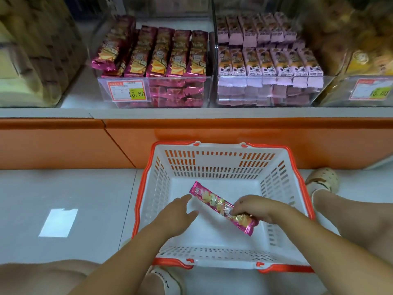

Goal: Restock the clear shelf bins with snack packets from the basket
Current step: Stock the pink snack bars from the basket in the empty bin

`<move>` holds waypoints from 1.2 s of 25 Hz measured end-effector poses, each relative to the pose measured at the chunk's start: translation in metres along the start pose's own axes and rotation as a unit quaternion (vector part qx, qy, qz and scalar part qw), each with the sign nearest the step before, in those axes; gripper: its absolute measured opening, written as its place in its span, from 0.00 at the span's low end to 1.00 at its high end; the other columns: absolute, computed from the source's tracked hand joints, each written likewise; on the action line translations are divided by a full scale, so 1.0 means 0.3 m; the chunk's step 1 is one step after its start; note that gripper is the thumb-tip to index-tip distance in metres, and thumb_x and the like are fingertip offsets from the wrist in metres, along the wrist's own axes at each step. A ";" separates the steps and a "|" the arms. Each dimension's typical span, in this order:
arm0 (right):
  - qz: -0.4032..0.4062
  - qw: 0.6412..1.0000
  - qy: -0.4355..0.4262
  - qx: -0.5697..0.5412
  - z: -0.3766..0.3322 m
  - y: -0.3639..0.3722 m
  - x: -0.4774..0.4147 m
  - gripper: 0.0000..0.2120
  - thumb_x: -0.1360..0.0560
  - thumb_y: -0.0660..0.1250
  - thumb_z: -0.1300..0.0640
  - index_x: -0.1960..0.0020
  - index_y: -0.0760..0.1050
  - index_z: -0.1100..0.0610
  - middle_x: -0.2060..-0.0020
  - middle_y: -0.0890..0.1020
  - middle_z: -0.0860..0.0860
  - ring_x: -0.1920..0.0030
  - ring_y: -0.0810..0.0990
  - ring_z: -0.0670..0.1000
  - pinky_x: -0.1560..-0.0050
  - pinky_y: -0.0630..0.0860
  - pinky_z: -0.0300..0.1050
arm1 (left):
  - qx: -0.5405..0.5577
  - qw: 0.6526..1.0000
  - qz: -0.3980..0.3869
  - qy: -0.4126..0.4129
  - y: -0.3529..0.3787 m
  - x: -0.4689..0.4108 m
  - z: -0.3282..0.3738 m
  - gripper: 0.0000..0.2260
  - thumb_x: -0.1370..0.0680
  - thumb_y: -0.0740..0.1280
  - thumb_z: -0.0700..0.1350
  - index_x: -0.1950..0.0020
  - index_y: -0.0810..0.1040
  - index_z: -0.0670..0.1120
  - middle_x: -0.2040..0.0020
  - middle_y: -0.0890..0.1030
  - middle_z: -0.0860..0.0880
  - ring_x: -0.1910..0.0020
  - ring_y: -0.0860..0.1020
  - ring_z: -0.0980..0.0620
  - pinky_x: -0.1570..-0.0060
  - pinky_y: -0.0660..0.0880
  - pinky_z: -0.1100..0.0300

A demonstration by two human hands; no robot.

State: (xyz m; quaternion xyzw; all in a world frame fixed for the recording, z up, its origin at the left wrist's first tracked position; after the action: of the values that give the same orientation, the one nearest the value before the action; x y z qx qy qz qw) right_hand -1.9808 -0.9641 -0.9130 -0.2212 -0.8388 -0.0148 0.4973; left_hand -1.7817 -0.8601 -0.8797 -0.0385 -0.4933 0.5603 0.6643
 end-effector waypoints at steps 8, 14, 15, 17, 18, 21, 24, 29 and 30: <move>0.012 0.951 -0.161 -0.263 -0.199 0.057 0.226 0.14 0.25 0.70 0.61 0.40 0.74 0.60 0.58 0.84 0.52 0.62 0.81 0.48 0.64 0.73 0.40 | 0.495 0.869 0.000 0.009 -0.112 0.036 0.140 0.16 0.21 0.65 0.50 0.33 0.74 0.51 0.46 0.84 0.50 0.48 0.83 0.51 0.48 0.80 0.54; -0.003 0.944 -0.209 -0.255 -0.258 0.059 0.287 0.15 0.24 0.67 0.62 0.38 0.76 0.53 0.48 0.84 0.54 0.52 0.83 0.51 0.59 0.77 0.42 | 0.453 0.886 0.053 0.082 -0.246 0.117 0.184 0.11 0.20 0.63 0.47 0.38 0.74 0.53 0.49 0.84 0.50 0.49 0.83 0.52 0.53 0.81 0.57; -0.001 0.943 -0.214 -0.253 -0.263 0.058 0.291 0.15 0.24 0.67 0.63 0.39 0.77 0.53 0.48 0.85 0.52 0.52 0.83 0.51 0.58 0.77 0.43 | 0.442 0.890 0.055 0.092 -0.257 0.127 0.189 0.11 0.20 0.63 0.48 0.37 0.73 0.53 0.49 0.84 0.50 0.49 0.83 0.53 0.54 0.81 0.58; 0.002 0.942 -0.223 -0.251 -0.275 0.059 0.301 0.15 0.24 0.67 0.63 0.38 0.76 0.53 0.47 0.84 0.52 0.50 0.83 0.51 0.56 0.78 0.45 | 0.427 0.896 0.057 0.106 -0.273 0.146 0.201 0.12 0.19 0.63 0.48 0.36 0.72 0.52 0.48 0.84 0.50 0.49 0.83 0.53 0.53 0.81 0.57; 0.007 0.941 -0.229 -0.248 -0.282 0.059 0.303 0.16 0.24 0.68 0.63 0.38 0.76 0.53 0.47 0.84 0.53 0.49 0.83 0.53 0.55 0.78 0.46 | 0.421 0.898 0.061 0.111 -0.283 0.153 0.205 0.13 0.20 0.63 0.48 0.35 0.71 0.52 0.48 0.83 0.50 0.48 0.83 0.54 0.53 0.81 0.57; 0.059 0.940 -0.248 -0.227 -0.307 0.056 0.311 0.19 0.25 0.70 0.62 0.38 0.75 0.48 0.50 0.84 0.53 0.50 0.84 0.53 0.53 0.80 0.49 | 0.404 0.904 0.078 0.118 -0.321 0.167 0.210 0.15 0.20 0.63 0.48 0.33 0.70 0.51 0.47 0.83 0.51 0.48 0.82 0.53 0.53 0.81 0.56; 0.109 0.929 -0.288 -0.204 -0.368 0.063 0.343 0.22 0.27 0.71 0.65 0.38 0.75 0.45 0.51 0.82 0.55 0.57 0.83 0.51 0.61 0.79 0.44 | 0.379 0.911 0.079 0.146 -0.387 0.199 0.234 0.15 0.19 0.63 0.47 0.33 0.70 0.52 0.47 0.83 0.52 0.48 0.82 0.55 0.52 0.81 0.57; 0.227 0.885 -0.379 -0.145 -0.595 0.032 0.440 0.24 0.28 0.72 0.64 0.42 0.75 0.38 0.55 0.84 0.46 0.60 0.81 0.46 0.57 0.81 0.46 | 0.357 0.903 0.132 0.199 -0.639 0.252 0.290 0.17 0.20 0.65 0.46 0.32 0.69 0.54 0.49 0.84 0.51 0.47 0.82 0.53 0.44 0.79 0.51; 0.242 0.873 -0.402 -0.132 -0.667 0.018 0.467 0.23 0.27 0.71 0.63 0.43 0.74 0.37 0.55 0.84 0.45 0.58 0.82 0.46 0.55 0.82 0.46 | 0.373 0.888 0.168 0.208 -0.703 0.248 0.287 0.19 0.21 0.66 0.45 0.31 0.69 0.52 0.48 0.83 0.48 0.46 0.82 0.51 0.43 0.78 0.49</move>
State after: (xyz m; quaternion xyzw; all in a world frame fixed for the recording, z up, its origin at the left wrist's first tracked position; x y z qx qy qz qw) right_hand -1.8701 -0.9583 -0.6952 -0.4675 -0.8770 0.0854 0.0713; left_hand -1.7013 -0.9230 -0.6629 0.0138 -0.0841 0.7856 0.6128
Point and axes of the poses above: each hand's wrist, its own x-axis away from the middle knuckle, its own y-axis out of the palm, z = x × y, the point moved 5 cm from there along -x, towards the middle knuckle
